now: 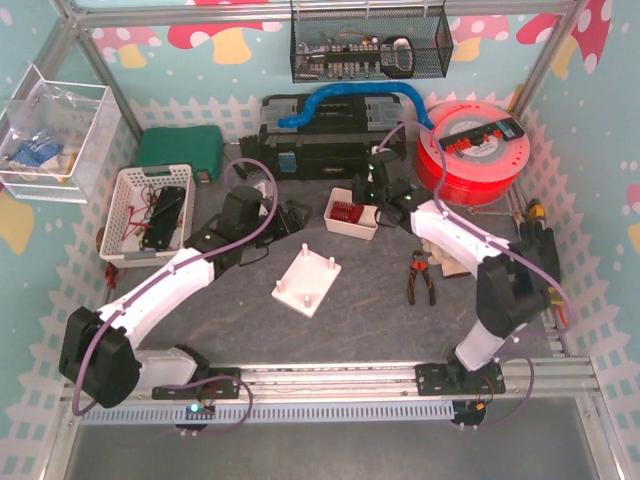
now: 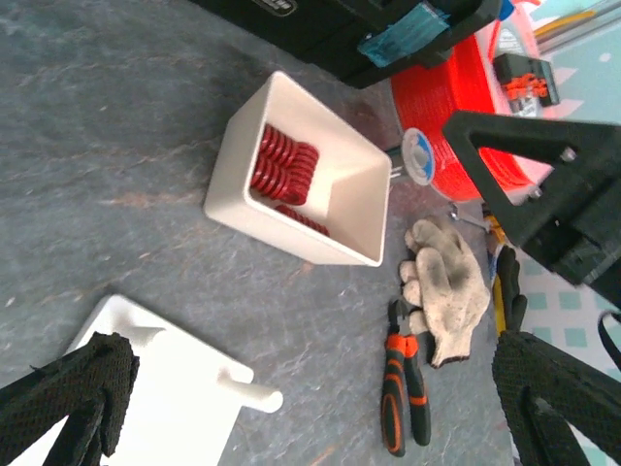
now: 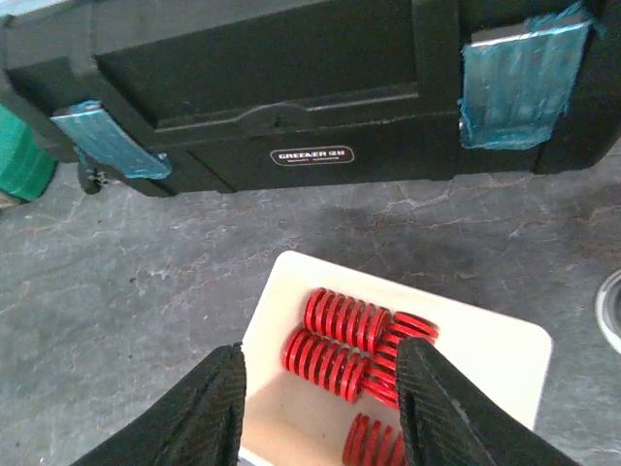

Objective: Install the large spring

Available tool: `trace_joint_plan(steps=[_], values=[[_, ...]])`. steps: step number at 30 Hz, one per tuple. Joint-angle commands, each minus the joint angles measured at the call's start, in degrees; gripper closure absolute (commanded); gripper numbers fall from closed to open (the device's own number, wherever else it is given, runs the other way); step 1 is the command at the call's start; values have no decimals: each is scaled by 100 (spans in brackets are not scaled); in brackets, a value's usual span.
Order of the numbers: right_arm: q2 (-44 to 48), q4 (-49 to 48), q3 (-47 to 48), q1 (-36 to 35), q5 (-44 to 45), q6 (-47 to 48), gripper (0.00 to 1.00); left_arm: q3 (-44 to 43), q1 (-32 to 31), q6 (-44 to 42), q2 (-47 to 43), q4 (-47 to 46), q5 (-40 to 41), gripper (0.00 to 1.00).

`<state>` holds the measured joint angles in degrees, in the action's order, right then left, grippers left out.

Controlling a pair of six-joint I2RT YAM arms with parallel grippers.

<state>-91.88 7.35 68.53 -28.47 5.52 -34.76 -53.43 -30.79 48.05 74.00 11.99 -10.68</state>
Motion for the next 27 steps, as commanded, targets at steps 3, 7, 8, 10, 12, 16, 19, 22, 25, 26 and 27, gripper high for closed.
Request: trace_joint_plan(steps=[3,7,8,10,12,16,19,22,25,26,27], values=[[-1104,1172,931,31,53,-479,56,-100,233,118,-117,1086,-10,1],[-1571,1472,1358,53,-49,-827,57,-456,388,-241,35,1449,-508,1],[-1631,1469,1390,54,-62,-921,57,-521,389,-429,48,1507,-550,1],[-1996,1494,1483,60,-30,-1143,57,-617,416,-671,45,1654,-496,1],[-2220,1566,1632,77,-25,-1331,56,-713,472,-823,46,1748,-546,1],[-2511,1678,1936,73,-41,-1425,57,-810,533,-1091,136,1784,-732,1],[-2569,1885,2028,70,217,-1651,58,-925,602,-1267,263,1915,-826,1],[-2677,2017,2081,75,351,-1756,58,-1030,625,-1420,284,1995,-737,1],[-2857,2242,2227,70,348,-1838,59,-1108,626,-1521,303,2041,-642,1],[-2890,2267,2229,71,344,-1871,59,-1127,626,-1545,308,2058,-616,1],[-2913,2270,2220,71,339,-1889,59,-1134,626,-1564,317,2069,-597,1]])
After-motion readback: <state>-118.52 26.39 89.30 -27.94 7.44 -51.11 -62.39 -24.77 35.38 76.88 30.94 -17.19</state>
